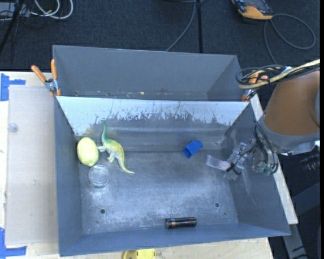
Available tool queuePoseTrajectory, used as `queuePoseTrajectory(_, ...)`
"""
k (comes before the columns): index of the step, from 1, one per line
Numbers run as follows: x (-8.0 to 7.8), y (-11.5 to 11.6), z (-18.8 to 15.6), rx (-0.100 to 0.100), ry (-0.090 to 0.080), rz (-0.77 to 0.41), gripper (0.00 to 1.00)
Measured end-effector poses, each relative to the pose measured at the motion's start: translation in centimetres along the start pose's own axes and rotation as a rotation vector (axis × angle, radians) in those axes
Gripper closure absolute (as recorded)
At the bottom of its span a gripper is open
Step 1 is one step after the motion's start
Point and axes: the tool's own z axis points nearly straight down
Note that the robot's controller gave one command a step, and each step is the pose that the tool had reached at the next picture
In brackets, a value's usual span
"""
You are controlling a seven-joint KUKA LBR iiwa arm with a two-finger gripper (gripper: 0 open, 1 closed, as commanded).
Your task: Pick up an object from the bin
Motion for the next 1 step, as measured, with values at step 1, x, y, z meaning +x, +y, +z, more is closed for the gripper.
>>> queuePoseTrajectory(1, 0.0, 0.26, -4.97, -0.002, -0.005, -0.001, 1.0)
